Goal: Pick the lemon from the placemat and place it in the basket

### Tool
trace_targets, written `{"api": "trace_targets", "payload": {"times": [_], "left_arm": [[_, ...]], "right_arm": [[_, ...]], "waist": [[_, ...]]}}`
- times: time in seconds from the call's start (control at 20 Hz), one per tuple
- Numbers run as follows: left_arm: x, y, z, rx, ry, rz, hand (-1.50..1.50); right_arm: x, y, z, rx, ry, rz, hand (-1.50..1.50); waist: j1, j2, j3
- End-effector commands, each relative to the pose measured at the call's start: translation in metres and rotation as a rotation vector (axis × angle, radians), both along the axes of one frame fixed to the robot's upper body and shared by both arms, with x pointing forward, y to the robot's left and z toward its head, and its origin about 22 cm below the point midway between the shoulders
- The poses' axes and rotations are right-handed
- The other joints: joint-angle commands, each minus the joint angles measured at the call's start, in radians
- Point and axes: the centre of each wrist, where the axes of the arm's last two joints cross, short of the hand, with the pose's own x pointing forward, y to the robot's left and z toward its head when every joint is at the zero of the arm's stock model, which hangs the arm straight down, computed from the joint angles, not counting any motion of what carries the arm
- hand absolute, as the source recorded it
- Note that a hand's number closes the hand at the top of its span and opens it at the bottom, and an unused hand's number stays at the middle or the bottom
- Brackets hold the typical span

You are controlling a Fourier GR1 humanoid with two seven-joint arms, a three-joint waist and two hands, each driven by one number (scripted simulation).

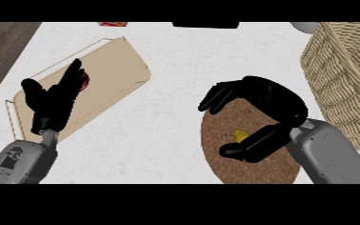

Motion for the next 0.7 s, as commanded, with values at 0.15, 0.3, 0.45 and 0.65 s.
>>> {"api": "trace_targets", "payload": {"times": [0.15, 0.3, 0.45, 0.65], "left_arm": [[0.003, 0.048, 0.01, 0.016, 0.034, 0.022, 0.0], [-0.009, 0.029, -0.003, 0.028, 0.04, 0.006, 0.0], [-0.002, 0.038, 0.008, 0.019, 0.039, 0.031, 0.0], [-0.009, 0.045, -0.002, 0.028, 0.043, 0.031, 0.0]], "right_arm": [[-0.064, 0.045, -0.02, 0.036, -0.286, 0.086, -1.5], [-0.073, 0.037, 0.01, -0.108, -0.22, 0.048, -1.5], [-0.064, 0.023, 0.041, -0.333, -0.264, 0.006, -1.5], [-0.056, 0.006, 0.089, -0.592, -0.485, -0.191, -1.5]], "waist": [[-0.058, -0.003, -0.005], [-0.054, -0.004, -0.005], [-0.062, -0.008, -0.007], [-0.067, -0.011, -0.01]]}}
